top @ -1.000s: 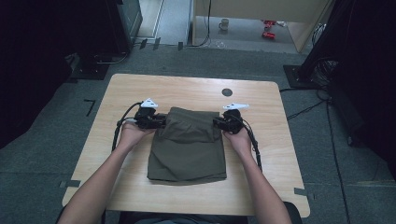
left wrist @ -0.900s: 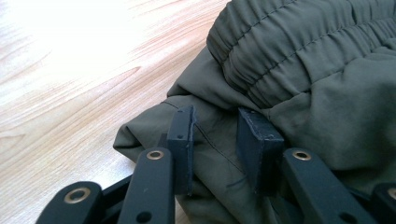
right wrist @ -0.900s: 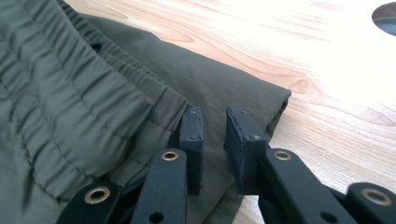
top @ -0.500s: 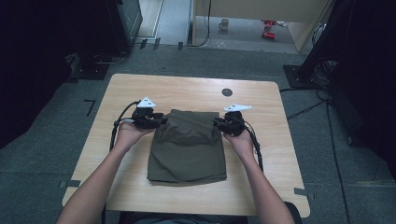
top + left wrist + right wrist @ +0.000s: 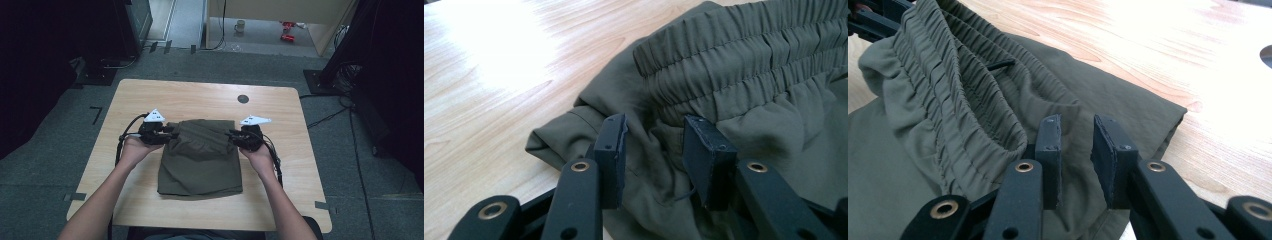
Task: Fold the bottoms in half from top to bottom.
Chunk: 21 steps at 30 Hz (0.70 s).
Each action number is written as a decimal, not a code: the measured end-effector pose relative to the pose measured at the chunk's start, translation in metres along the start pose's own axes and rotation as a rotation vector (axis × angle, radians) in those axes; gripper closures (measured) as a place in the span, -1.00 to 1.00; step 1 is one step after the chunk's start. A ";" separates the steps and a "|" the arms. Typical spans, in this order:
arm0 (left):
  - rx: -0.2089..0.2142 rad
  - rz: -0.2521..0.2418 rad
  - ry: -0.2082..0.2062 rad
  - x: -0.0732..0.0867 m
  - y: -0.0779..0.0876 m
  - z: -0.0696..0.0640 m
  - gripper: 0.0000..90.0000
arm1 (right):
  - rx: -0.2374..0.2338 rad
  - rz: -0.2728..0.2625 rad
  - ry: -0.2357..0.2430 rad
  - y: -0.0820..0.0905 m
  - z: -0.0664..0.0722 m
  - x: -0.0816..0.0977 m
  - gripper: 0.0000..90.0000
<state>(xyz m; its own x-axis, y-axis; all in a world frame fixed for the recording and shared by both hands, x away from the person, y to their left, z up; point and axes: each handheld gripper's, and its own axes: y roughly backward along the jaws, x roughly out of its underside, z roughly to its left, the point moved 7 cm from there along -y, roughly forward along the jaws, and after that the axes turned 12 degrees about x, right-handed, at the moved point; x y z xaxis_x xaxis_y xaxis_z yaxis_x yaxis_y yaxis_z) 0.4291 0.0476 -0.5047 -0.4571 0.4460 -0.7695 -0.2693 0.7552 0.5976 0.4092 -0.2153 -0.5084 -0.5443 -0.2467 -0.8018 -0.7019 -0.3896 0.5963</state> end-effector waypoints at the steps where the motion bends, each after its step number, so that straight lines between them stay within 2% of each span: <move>1: 0.002 -0.003 -0.001 0.000 0.001 -0.002 0.38 | -0.004 -0.001 0.003 0.002 0.001 0.001 0.61; 6: 0.013 0.007 -0.023 0.004 0.004 -0.012 0.38 | -0.019 -0.001 0.026 0.008 0.010 0.005 0.61; 9: 0.038 -0.001 -0.023 0.006 0.006 -0.019 0.39 | -0.032 0.007 0.042 0.009 0.016 0.007 0.62; 11: 0.031 0.010 -0.040 0.007 0.006 -0.022 0.43 | -0.019 -0.001 0.057 0.009 0.017 0.008 0.69; 13: 0.021 0.010 -0.035 0.005 0.006 -0.019 0.58 | 0.005 -0.001 0.062 0.007 0.015 0.007 0.82; 17: 0.025 -0.011 0.011 -0.001 0.005 -0.006 0.85 | 0.040 0.006 0.035 -0.002 0.004 0.004 0.94; 21: 0.018 -0.014 0.053 -0.006 0.000 0.011 0.96 | 0.077 0.043 0.014 -0.016 -0.010 0.004 0.97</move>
<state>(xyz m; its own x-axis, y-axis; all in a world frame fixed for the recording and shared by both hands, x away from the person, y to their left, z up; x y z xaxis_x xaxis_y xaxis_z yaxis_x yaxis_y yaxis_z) 0.4406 0.0503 -0.5028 -0.4978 0.4098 -0.7643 -0.2611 0.7696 0.5827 0.4232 -0.2191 -0.5213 -0.5680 -0.2745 -0.7759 -0.7117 -0.3096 0.6306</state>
